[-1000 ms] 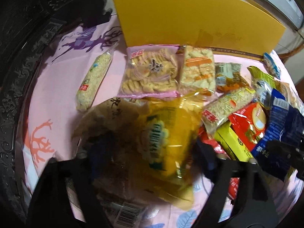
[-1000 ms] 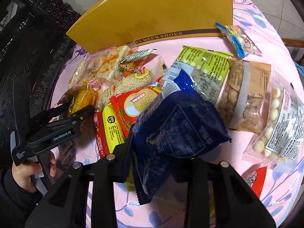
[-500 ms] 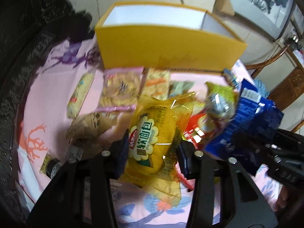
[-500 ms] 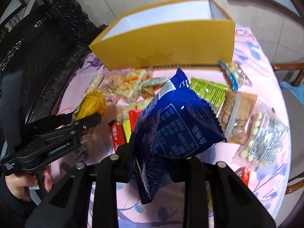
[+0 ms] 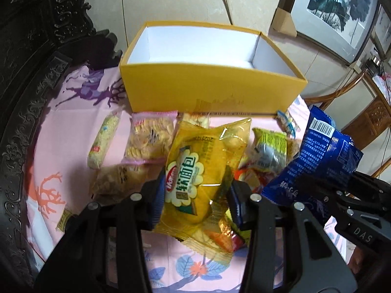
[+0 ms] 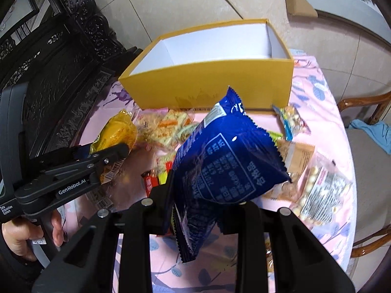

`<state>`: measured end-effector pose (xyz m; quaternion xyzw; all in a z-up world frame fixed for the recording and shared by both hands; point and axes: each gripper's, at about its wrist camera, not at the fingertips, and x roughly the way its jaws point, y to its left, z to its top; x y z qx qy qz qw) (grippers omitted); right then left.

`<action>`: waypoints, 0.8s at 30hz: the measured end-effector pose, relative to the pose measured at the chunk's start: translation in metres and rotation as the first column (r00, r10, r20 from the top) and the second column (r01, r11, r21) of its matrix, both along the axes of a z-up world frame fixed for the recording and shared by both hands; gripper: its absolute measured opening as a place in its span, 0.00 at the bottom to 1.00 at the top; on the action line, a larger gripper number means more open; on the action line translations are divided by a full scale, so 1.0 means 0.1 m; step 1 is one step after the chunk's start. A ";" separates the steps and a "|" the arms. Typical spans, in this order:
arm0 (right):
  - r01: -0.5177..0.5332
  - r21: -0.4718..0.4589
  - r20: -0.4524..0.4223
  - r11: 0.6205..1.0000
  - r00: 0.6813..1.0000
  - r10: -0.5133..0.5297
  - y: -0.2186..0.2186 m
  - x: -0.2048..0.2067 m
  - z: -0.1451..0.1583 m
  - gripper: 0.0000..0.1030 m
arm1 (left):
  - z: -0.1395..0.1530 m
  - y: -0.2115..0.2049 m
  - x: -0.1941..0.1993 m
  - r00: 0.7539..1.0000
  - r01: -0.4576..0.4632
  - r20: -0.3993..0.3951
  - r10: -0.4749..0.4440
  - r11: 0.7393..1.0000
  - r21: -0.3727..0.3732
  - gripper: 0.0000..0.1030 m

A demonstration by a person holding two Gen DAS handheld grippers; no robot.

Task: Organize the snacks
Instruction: 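Lower both bags into the yellow box and open both grippers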

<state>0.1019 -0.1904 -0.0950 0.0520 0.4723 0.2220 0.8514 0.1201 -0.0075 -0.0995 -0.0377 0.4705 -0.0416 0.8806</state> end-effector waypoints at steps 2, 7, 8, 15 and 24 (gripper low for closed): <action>0.001 -0.009 0.019 1.000 1.000 -0.001 0.01 0.07 0.08 0.28 | 0.08 -0.01 0.06 1.000 -0.003 0.014 0.003 1.000 -0.002 0.43; 0.028 -0.044 0.060 0.999 0.998 -0.025 0.04 0.36 0.31 0.28 | 0.33 -0.02 0.33 0.998 -0.027 0.055 0.027 1.000 -0.002 0.43; 0.036 -0.048 0.070 0.998 0.997 -0.033 0.05 0.42 0.36 0.28 | 0.37 -0.03 0.38 0.998 -0.032 0.063 0.032 0.999 -0.001 0.43; 0.055 -0.078 0.143 0.995 0.989 -0.044 0.14 0.97 0.68 0.28 | 0.75 -0.04 1.01 0.990 -0.052 0.131 0.048 0.998 0.027 0.43; 0.059 -0.130 0.181 0.990 0.983 -0.035 0.34 1.59 0.84 0.28 | 0.78 0.05 1.65 0.992 -0.067 0.110 0.061 0.997 0.049 0.43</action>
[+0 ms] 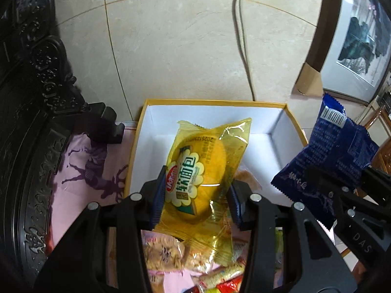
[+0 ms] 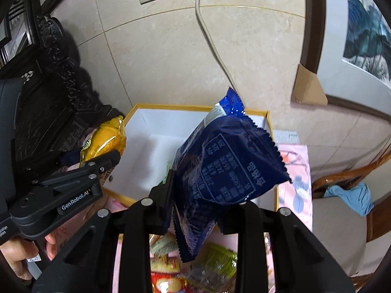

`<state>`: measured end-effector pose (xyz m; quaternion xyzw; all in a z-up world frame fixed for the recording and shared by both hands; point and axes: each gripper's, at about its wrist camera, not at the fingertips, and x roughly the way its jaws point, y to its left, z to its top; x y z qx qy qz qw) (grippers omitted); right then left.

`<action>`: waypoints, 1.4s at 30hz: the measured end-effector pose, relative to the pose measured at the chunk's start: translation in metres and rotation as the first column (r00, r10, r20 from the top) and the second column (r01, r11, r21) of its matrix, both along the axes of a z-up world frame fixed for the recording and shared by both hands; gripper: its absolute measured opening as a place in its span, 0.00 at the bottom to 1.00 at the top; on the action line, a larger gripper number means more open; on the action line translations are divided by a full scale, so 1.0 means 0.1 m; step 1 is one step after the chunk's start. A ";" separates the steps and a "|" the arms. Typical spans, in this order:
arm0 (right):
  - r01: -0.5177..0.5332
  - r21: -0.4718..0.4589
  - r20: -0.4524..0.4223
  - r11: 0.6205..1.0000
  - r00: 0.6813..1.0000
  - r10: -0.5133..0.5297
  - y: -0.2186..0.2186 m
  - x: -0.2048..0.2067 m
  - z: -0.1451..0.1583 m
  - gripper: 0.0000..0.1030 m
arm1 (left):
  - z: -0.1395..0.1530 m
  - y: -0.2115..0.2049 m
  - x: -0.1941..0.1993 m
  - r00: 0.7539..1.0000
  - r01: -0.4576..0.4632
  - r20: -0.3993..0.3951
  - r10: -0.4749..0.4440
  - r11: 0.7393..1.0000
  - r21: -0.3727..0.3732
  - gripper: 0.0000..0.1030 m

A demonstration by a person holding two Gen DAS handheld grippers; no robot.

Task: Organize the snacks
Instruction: 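Lower both bags into the yellow box and open both grippers, then grasp the red-and-white snack bag with the right gripper while the left grasps the biscuit roll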

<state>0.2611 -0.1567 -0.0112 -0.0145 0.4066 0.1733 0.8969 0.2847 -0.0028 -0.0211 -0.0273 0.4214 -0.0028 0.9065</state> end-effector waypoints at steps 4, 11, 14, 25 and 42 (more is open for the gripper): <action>-0.002 -0.015 -0.005 1.000 1.000 0.002 0.06 0.15 -0.04 0.28 | -0.03 0.05 0.19 1.000 -0.007 -0.012 0.007 1.000 -0.005 0.43; 0.042 -0.110 -0.060 0.993 0.997 -0.049 0.16 0.47 -0.22 0.42 | -0.01 0.11 0.41 0.996 -0.088 -0.015 0.088 0.996 0.007 0.95; 0.068 -0.131 -0.029 0.989 0.997 -0.073 0.13 0.47 -0.21 0.60 | 0.01 0.13 0.41 0.997 -0.081 -0.018 0.082 0.997 0.020 0.95; -0.085 -0.125 -0.174 0.989 0.983 0.062 -0.51 -0.41 -0.37 0.61 | -0.15 0.31 -0.55 0.995 -0.086 -0.061 0.085 0.996 -0.010 0.97; 0.173 -0.028 -0.430 0.985 0.887 -0.168 -1.21 -2.14 -1.74 0.61 | -1.05 0.13 -2.41 0.978 -0.020 -0.209 0.017 1.000 -0.014 0.97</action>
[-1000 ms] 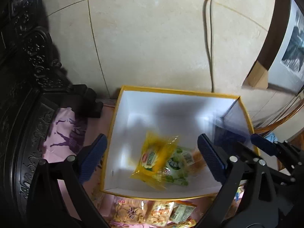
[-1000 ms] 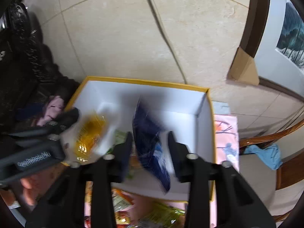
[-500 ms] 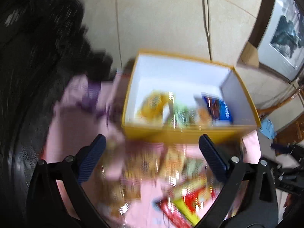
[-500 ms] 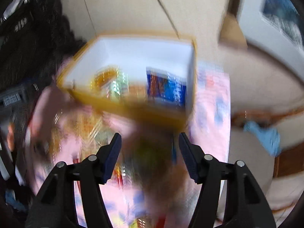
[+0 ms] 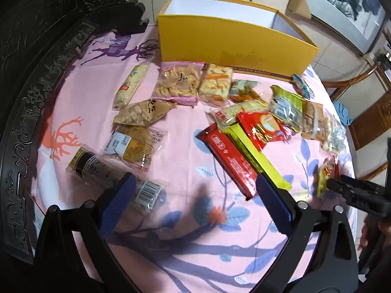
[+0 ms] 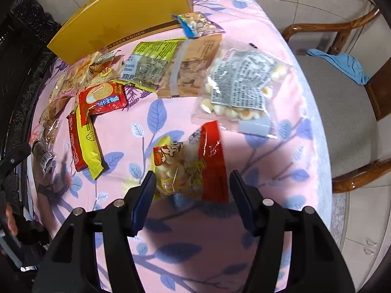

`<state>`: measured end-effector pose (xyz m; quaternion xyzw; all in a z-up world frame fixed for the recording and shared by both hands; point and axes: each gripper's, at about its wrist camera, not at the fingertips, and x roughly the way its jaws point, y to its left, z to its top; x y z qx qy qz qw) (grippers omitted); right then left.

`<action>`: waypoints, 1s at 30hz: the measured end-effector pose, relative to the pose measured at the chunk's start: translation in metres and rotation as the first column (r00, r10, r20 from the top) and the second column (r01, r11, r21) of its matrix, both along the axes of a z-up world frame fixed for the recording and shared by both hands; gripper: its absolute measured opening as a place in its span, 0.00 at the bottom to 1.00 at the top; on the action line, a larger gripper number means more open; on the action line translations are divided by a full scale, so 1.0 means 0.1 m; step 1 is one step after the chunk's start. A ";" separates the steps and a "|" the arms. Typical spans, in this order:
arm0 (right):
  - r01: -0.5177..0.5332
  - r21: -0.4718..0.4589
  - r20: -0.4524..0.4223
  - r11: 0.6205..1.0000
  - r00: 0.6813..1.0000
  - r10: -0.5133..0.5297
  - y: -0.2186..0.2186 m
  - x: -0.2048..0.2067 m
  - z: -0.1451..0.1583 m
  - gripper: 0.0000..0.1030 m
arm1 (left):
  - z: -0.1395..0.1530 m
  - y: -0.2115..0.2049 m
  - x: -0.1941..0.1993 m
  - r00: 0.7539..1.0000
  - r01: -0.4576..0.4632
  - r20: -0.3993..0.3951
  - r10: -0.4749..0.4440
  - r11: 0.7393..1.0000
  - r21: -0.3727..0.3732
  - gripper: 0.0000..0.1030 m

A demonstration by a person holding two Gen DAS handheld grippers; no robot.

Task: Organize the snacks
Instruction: 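Grasp the red-and-white snack bag with the right gripper while the left grasps the biscuit roll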

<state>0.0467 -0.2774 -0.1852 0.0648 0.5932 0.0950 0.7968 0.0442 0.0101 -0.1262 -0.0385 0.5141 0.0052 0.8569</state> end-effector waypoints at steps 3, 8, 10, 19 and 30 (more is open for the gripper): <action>0.012 -0.009 0.007 1.000 1.000 -0.012 0.03 0.05 -0.07 0.62 | 0.05 0.00 -0.07 1.000 0.005 0.019 -0.005 1.000 0.008 0.97; -0.012 -0.050 0.022 0.999 1.000 0.013 0.16 0.13 -0.15 0.69 | 0.10 0.05 -0.13 1.000 -0.014 0.021 0.014 1.000 0.010 0.97; -0.008 -0.055 0.049 0.998 0.999 0.010 0.18 0.13 -0.14 0.67 | 0.10 0.08 -0.15 1.000 -0.020 0.021 0.020 1.000 0.007 0.97; -0.143 -0.043 0.133 0.989 0.980 0.148 0.55 0.09 0.04 0.25 | 0.09 0.33 -0.22 0.994 -0.110 0.012 0.110 0.994 0.024 0.97; -0.255 -0.016 0.148 0.967 0.956 0.255 0.93 0.00 0.26 0.25 | -0.23 0.94 -0.14 0.941 -0.327 -0.074 0.330 0.943 0.056 0.97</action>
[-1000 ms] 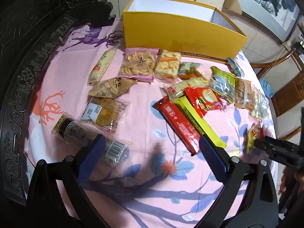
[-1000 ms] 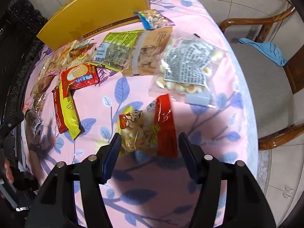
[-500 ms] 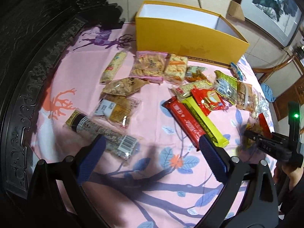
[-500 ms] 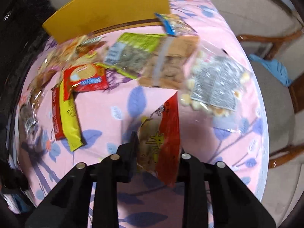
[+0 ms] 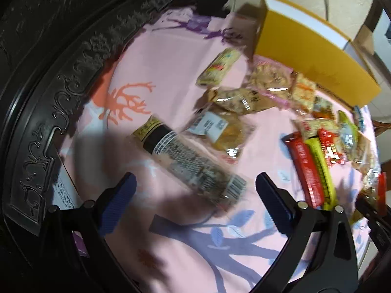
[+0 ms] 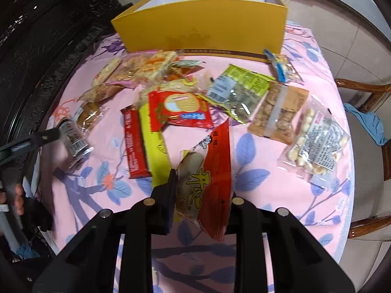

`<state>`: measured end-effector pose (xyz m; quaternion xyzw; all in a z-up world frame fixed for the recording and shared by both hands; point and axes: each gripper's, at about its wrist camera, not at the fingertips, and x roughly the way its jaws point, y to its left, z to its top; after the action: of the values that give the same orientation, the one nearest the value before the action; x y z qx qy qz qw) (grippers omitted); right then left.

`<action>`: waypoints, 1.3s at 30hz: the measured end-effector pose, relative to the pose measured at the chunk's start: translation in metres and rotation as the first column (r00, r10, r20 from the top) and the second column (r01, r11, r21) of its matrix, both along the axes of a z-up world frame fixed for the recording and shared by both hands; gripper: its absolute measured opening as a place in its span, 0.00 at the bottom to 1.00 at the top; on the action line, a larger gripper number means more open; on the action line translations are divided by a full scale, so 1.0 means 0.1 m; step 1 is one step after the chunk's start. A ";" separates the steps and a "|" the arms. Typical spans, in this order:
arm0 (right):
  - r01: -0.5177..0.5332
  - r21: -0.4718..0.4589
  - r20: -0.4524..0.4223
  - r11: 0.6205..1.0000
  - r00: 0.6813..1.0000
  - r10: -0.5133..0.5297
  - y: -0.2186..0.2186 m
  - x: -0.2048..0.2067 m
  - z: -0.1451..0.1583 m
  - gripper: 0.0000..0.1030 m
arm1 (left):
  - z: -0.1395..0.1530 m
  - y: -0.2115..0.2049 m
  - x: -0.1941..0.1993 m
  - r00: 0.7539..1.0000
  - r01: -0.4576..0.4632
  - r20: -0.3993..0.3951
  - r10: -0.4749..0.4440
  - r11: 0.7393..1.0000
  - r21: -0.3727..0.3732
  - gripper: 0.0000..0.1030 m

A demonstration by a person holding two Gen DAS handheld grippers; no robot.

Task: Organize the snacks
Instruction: 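Grasp the red-and-white snack bag with the right gripper while the left grasps the biscuit roll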

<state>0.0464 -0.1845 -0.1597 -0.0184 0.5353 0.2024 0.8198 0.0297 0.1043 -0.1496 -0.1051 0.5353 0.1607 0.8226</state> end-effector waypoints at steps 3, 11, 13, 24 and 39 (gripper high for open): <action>-0.008 -0.002 0.003 1.000 1.000 0.008 0.02 -0.04 0.04 0.25 | -0.16 0.06 0.05 0.999 -0.017 -0.046 0.016 1.000 -0.024 0.97; -0.009 0.009 -0.006 1.000 1.000 0.009 0.04 -0.01 0.05 0.25 | -0.49 0.12 0.13 0.993 -0.090 -0.082 0.081 0.990 -0.105 0.97; -0.013 0.009 -0.009 1.000 1.000 0.013 0.06 -0.01 0.05 0.25 | -0.55 0.19 0.20 0.990 -0.130 -0.077 0.122 0.985 -0.118 0.97; 0.015 0.039 -0.013 0.999 1.000 -0.014 0.04 0.02 0.09 0.25 | -0.48 0.11 0.24 0.997 -0.071 -0.044 0.065 0.986 -0.152 0.49; 0.010 0.055 0.008 0.998 1.000 -0.010 0.06 0.01 0.22 0.25 | -0.28 -0.47 -0.16 0.973 0.210 -0.050 -0.227 0.951 -0.225 0.34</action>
<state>0.0471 -0.1786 -0.1377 0.0059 0.5265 0.2129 0.8231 0.0136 0.0572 -0.1780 -0.1285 0.5887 0.0127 0.7980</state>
